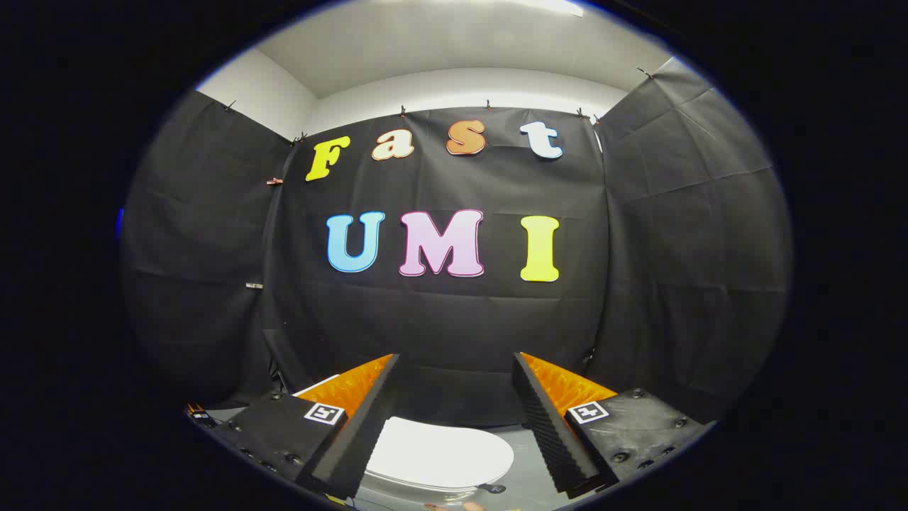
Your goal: Open the toilet lid.
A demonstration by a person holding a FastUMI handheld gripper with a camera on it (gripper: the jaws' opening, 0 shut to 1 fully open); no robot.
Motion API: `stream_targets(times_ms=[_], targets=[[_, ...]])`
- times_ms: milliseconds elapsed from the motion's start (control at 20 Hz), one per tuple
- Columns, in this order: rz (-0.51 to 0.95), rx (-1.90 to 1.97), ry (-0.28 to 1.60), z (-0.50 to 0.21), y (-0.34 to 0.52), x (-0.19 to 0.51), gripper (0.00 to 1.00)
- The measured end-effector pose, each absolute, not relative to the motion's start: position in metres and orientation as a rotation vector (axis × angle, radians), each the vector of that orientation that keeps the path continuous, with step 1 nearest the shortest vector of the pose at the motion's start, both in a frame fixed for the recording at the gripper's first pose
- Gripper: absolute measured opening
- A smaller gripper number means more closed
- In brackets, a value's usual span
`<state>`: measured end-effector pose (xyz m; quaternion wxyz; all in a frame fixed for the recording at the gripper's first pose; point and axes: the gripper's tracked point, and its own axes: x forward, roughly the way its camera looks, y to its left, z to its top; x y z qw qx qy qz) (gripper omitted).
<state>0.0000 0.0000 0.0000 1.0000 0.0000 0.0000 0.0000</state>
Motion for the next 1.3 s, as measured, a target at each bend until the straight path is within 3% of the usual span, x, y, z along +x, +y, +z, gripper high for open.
stream_targets(times_ms=[1300], targets=[[-0.039,0.003,-0.003,0.004,-0.011,-0.002,0.99]])
